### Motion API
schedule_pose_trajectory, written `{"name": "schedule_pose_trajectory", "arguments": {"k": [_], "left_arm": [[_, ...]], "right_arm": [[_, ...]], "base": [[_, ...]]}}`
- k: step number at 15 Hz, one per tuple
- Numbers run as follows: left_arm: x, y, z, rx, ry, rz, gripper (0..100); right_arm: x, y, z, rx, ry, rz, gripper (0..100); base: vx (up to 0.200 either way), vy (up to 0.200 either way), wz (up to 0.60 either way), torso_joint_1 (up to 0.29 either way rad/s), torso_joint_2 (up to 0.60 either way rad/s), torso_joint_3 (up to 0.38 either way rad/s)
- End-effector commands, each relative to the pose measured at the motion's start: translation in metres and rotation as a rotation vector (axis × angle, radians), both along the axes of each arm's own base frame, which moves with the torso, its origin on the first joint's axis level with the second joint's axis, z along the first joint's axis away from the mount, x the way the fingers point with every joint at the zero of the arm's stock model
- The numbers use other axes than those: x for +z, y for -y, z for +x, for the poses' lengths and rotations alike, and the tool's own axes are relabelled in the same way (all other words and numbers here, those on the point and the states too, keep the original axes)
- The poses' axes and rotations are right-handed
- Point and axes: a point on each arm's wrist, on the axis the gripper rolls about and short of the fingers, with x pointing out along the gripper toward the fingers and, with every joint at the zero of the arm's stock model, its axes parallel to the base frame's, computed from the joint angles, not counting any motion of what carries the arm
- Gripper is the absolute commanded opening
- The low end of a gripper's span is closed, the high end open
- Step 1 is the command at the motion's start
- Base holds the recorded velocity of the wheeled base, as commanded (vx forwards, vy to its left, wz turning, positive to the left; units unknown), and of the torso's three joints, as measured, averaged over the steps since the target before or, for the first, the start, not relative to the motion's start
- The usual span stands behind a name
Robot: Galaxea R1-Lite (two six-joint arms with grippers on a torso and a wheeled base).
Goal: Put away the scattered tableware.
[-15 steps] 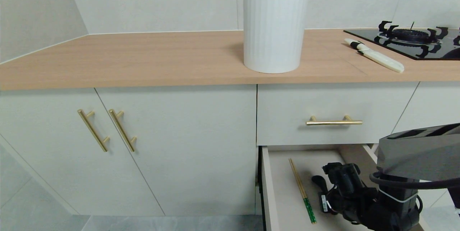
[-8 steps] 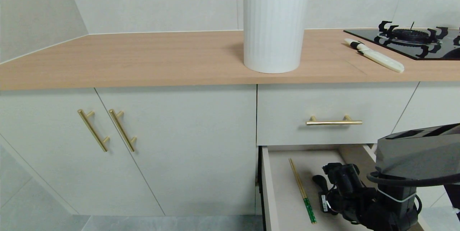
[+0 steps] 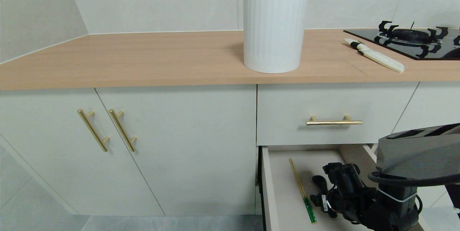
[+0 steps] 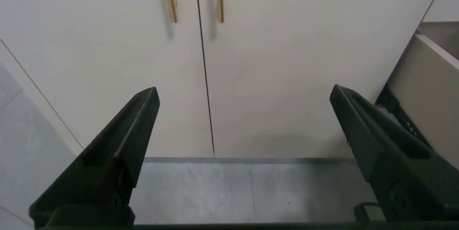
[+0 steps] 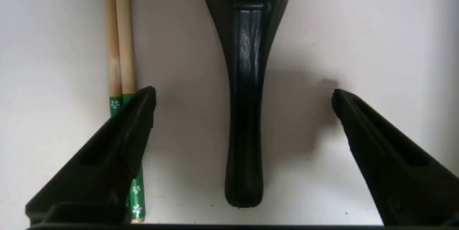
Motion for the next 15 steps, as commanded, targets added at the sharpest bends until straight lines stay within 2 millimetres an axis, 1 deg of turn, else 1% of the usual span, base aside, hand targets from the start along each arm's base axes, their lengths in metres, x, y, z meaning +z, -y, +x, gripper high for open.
{"name": "schedule_pose_trajectory", "arguments": {"k": [1,3,4,5,6,7,9,10,11,15], "left_arm": [[0.000,0.000,0.000,0.000,0.000,-0.001,100],[0.000,0.000,0.000,0.000,-0.002,-0.001,100],[0.000,0.000,0.000,0.000,-0.002,-0.001,100],[0.000,0.000,0.000,0.000,0.001,-0.001,100],[0.000,0.000,0.000,0.000,0.000,-0.001,100],[0.000,0.000,0.000,0.000,-0.002,-0.001,100],[0.000,0.000,0.000,0.000,0.000,-0.001,100],[0.000,0.000,0.000,0.000,-0.002,-0.001,100],[0.000,0.000,0.000,0.000,0.000,-0.001,100],[0.000,0.000,0.000,0.000,-0.002,-0.001,100]], "right_arm": [[0.021,0.002,-0.001,-0.009,0.051,0.009,100],[0.063,0.005,-0.010,-0.005,0.125,0.035,100],[0.081,0.007,-0.016,0.001,0.135,0.041,100],[0.107,0.010,-0.027,0.006,0.139,0.045,100],[0.126,0.013,-0.036,0.009,0.150,0.051,100],[0.143,0.015,-0.042,0.013,0.164,0.055,100],[0.177,0.016,-0.063,0.053,0.143,0.056,100],[0.185,0.015,-0.070,0.074,0.129,0.062,100],[0.200,0.016,-0.084,0.124,0.091,0.081,100],[0.221,0.021,-0.103,0.152,0.058,0.080,100]], "base": [[0.000,0.000,0.00,0.000,0.00,0.000],[0.000,0.000,0.00,0.000,0.00,0.000],[0.000,0.000,0.00,0.000,0.00,0.000],[0.000,0.000,0.00,0.000,0.00,0.000],[0.000,0.000,0.00,0.000,0.00,0.000],[0.000,0.000,0.00,0.000,0.00,0.000],[0.000,0.000,0.00,0.000,0.00,0.000],[0.000,0.000,0.00,0.000,0.00,0.000],[0.000,0.000,0.00,0.000,0.00,0.000],[0.000,0.000,0.00,0.000,0.00,0.000]]}}
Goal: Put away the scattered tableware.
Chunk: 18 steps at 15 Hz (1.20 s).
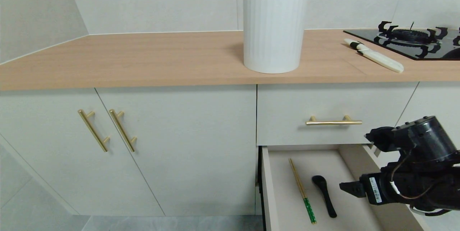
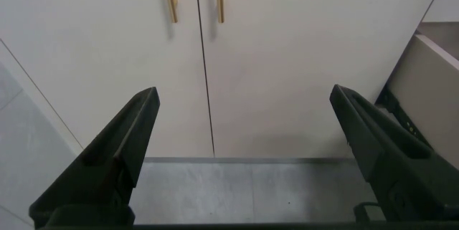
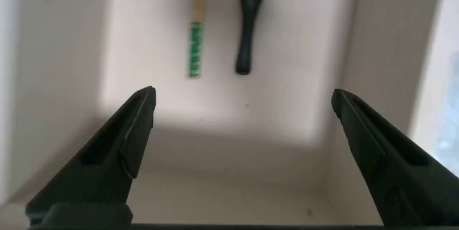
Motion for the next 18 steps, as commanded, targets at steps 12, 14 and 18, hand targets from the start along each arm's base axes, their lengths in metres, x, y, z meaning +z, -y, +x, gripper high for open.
{"name": "schedule_pose_trajectory", "arguments": {"k": [12,14,18], "left_arm": [[0.000,0.000,0.000,0.000,0.000,0.000,100],[0.000,0.000,0.000,0.000,0.000,0.000,100],[0.000,0.000,0.000,0.000,-0.002,0.000,100]], "right_arm": [[0.027,-0.003,-0.024,0.066,0.063,0.033,100],[0.026,-0.003,-0.025,0.068,0.056,0.028,100],[0.020,-0.009,-0.032,0.116,0.024,0.016,100]], "base": [[-0.100,0.000,0.00,0.001,0.00,0.003],[-0.200,0.000,0.00,0.000,0.00,0.005],[-0.150,0.000,0.00,-0.001,0.00,0.004]]}}
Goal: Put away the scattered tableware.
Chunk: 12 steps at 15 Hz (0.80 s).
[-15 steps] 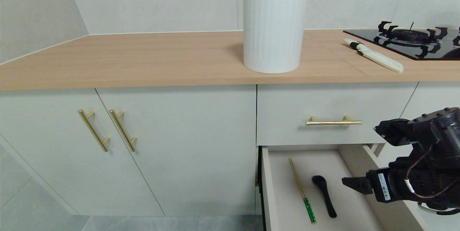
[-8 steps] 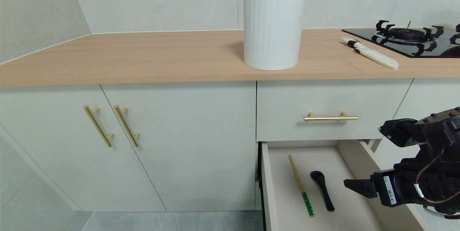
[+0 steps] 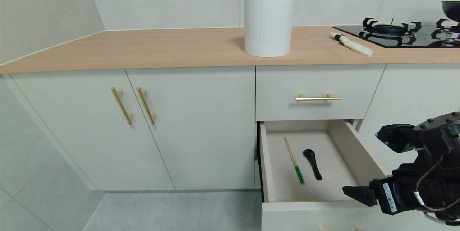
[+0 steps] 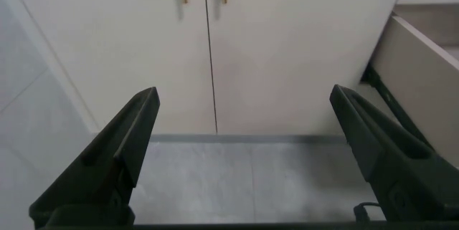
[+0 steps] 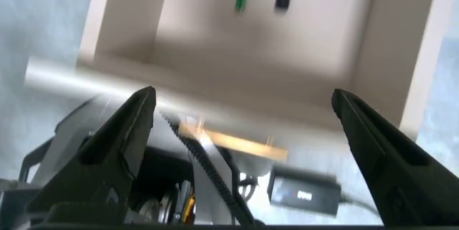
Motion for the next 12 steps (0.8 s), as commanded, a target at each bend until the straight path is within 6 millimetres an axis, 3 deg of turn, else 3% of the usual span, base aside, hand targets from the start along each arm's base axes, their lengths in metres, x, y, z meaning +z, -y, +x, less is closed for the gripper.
{"name": "schedule_pose_trajectory", "arguments": {"k": [1,10,12], "left_arm": [[0.000,0.000,0.000,0.001,-0.001,-0.001,100],[0.000,0.000,0.000,0.001,-0.001,-0.001,100],[0.000,0.000,0.000,0.001,-0.001,-0.001,100]], "right_arm": [[-0.005,-0.005,-0.004,0.033,-0.017,-0.010,100],[-0.049,-0.032,-0.030,0.247,-0.175,-0.153,100],[-0.057,-0.036,-0.028,0.248,-0.199,-0.183,100]], "base": [[0.000,0.000,0.00,0.000,0.00,0.000],[0.000,0.000,0.00,0.000,0.00,0.000],[0.000,0.000,0.00,0.000,0.00,0.000]]}}
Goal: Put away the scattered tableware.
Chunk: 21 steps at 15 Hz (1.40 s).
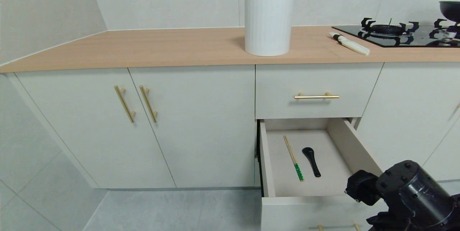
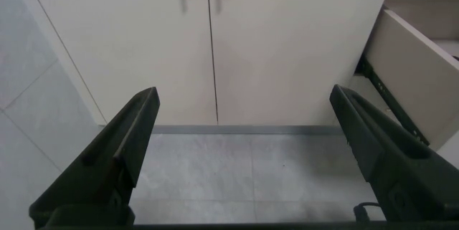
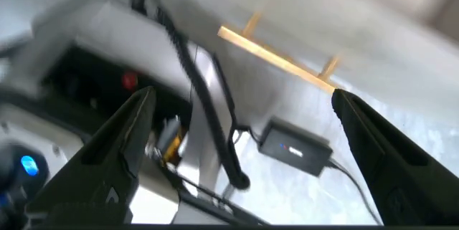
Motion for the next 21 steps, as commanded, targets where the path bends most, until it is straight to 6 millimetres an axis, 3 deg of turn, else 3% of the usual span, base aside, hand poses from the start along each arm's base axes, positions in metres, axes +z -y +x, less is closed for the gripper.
{"name": "schedule_pose_trajectory", "arguments": {"k": [1,5,9,16,21], "left_arm": [[0.000,0.000,0.000,0.001,0.001,-0.001,100],[0.000,0.000,0.000,0.001,0.001,-0.001,100],[0.000,0.000,0.000,0.001,-0.002,-0.001,100],[0.000,0.000,0.000,0.001,0.001,-0.001,100],[0.000,0.000,0.000,0.001,-0.001,-0.001,100]], "right_arm": [[-0.011,-0.005,0.003,0.006,-0.035,-0.039,100],[-0.022,-0.008,0.015,-0.065,-0.030,-0.118,100],[-0.031,-0.001,0.040,-0.204,0.001,-0.202,100],[-0.033,-0.003,0.078,-0.422,0.004,-0.132,100],[-0.028,-0.005,0.089,-0.497,0.022,-0.074,100]], "base": [[0.000,0.000,0.00,0.000,0.00,0.000],[0.000,0.000,0.00,0.000,0.00,0.000],[0.000,0.000,0.00,0.000,0.00,0.000],[0.000,0.000,0.00,0.000,0.00,0.000],[0.000,0.000,0.00,0.000,0.00,0.000]]}}
